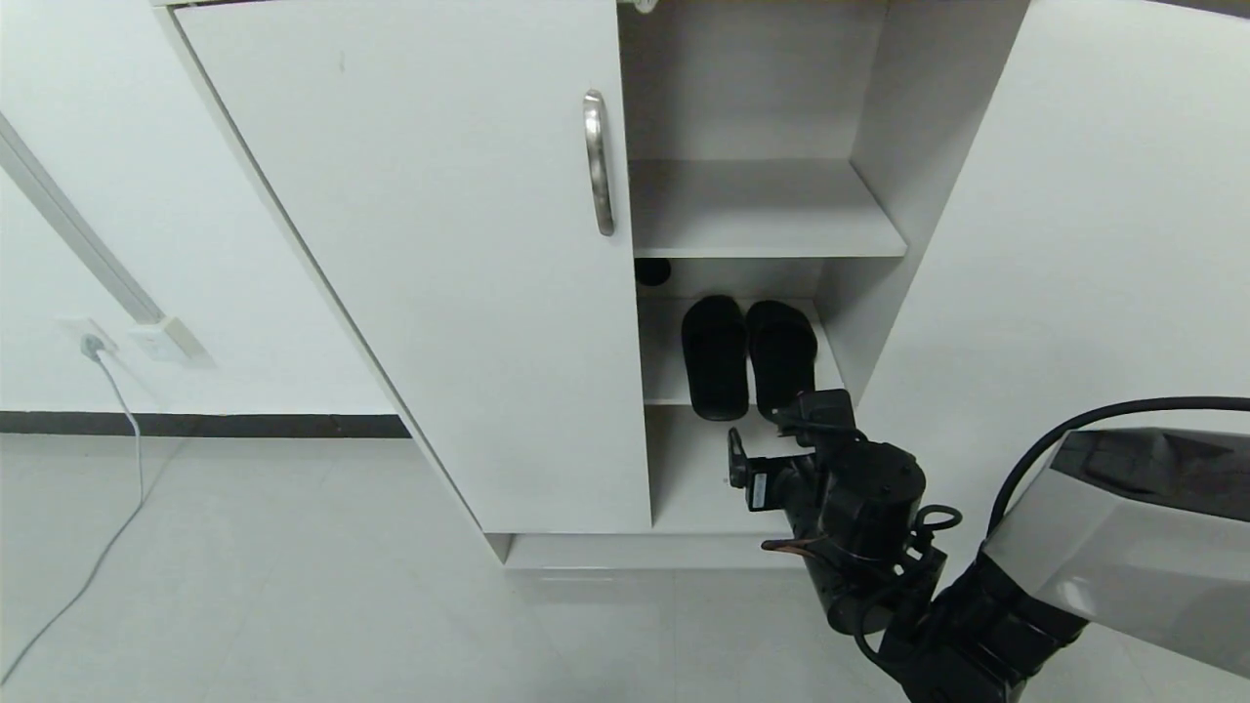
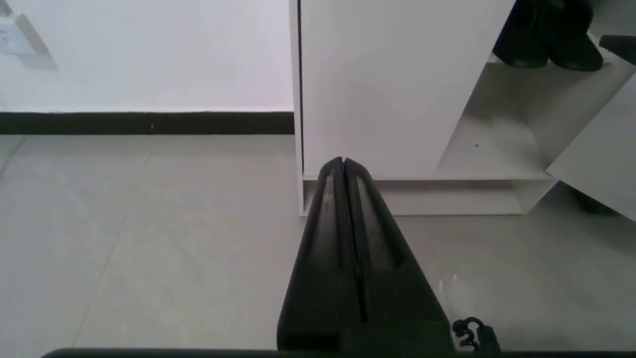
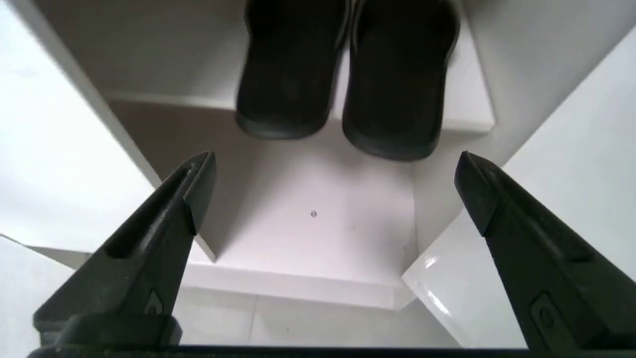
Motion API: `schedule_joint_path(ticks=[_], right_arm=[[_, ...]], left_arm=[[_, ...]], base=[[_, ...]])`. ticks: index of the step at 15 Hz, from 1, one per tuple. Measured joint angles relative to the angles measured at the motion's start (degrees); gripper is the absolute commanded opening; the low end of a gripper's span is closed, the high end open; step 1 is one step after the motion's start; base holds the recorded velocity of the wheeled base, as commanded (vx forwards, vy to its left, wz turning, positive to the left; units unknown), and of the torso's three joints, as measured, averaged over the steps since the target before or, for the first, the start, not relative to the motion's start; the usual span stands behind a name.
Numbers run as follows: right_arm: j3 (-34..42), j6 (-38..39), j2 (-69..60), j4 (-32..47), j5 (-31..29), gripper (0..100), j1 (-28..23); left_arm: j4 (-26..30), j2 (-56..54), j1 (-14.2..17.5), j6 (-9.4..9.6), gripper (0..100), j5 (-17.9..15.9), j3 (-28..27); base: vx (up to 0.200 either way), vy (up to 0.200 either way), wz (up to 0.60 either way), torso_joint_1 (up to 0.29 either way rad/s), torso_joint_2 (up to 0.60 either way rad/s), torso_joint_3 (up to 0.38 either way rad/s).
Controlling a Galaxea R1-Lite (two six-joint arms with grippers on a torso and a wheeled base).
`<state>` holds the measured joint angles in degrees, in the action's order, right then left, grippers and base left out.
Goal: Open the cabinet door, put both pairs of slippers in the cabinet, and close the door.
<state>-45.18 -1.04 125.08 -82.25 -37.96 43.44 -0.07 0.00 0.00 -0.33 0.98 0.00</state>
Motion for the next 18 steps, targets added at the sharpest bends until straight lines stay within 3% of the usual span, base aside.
schedule_joint_path(ticks=[12,18], right_arm=[[1.06,-0.13,-0.16,0.0,-0.09,100,0.05],[4.06,-1.1,-1.49,0.09,0.26,100,0.05]], left_arm=[[0.0,0.0,0.0,0.01,0,-0.13,0.0],[0.0,0.0,0.0,0.12,0,-0.02,0.0]], base=[[0.0,0.0,0.0,0.002,0.0,0.203],[0.0,0.0,0.0,-0.001,0.0,0.03]])
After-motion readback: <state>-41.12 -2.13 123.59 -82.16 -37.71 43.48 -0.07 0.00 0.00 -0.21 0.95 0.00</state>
